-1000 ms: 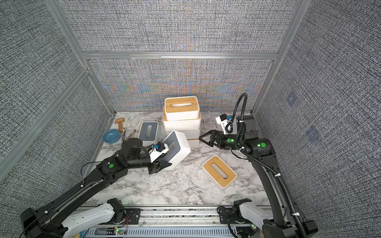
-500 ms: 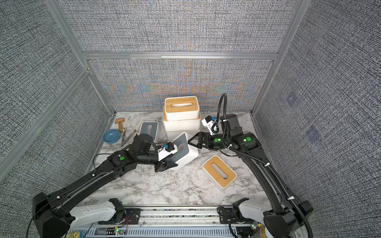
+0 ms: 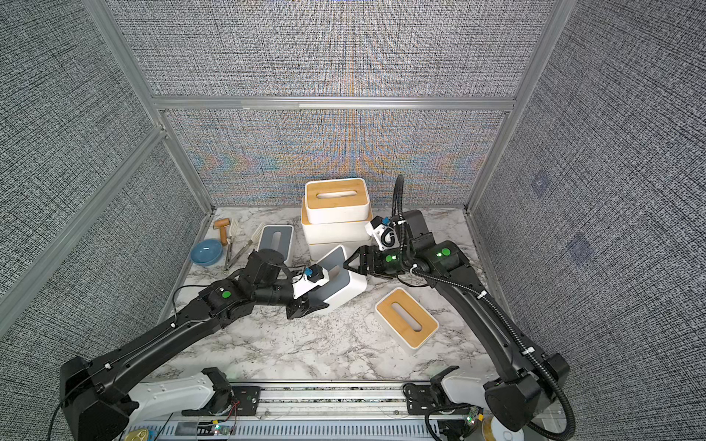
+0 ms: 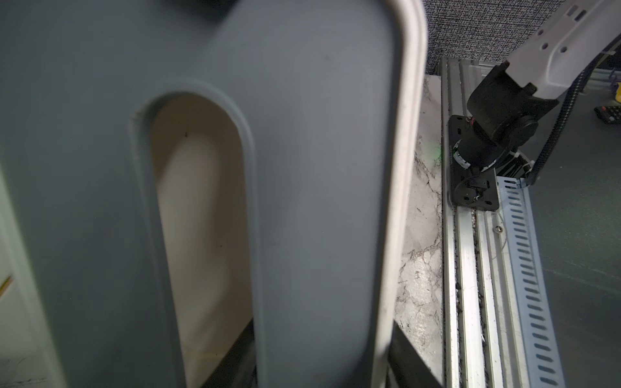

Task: Stack the tissue boxes
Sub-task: Place the tissue box at the tissue box.

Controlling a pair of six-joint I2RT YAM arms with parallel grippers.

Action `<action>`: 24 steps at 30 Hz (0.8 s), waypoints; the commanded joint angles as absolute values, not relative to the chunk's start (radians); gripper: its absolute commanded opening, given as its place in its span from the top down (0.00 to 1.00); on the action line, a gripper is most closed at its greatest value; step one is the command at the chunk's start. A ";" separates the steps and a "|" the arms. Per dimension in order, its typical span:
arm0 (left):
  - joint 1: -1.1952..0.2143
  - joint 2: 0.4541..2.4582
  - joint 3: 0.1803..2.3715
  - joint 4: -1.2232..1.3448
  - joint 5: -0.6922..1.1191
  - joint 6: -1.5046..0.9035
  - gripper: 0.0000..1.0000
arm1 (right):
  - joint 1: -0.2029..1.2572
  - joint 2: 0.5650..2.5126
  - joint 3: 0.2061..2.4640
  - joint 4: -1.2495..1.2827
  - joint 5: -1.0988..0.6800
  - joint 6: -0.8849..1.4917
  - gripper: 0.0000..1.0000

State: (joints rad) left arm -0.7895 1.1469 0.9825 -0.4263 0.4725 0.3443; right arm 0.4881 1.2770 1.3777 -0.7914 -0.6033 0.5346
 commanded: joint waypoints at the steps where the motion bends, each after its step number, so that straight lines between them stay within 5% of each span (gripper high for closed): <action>1: -0.790 1.138 0.980 -0.356 0.463 0.359 0.76 | 0.492 1.272 1.362 -0.768 -0.590 0.569 0.26; 11: -0.793 1.135 0.976 -0.345 0.445 0.356 0.77 | 0.514 1.272 1.342 -0.736 -0.588 0.597 0.27; 24: -0.795 1.129 0.950 -0.321 0.373 0.345 0.76 | 0.515 1.247 1.319 -0.732 -0.568 0.619 0.43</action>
State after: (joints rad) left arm -0.7963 1.1366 0.9531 -0.3763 0.4110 0.3481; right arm 0.5163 1.2549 1.3231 -0.7395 -0.5854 0.6067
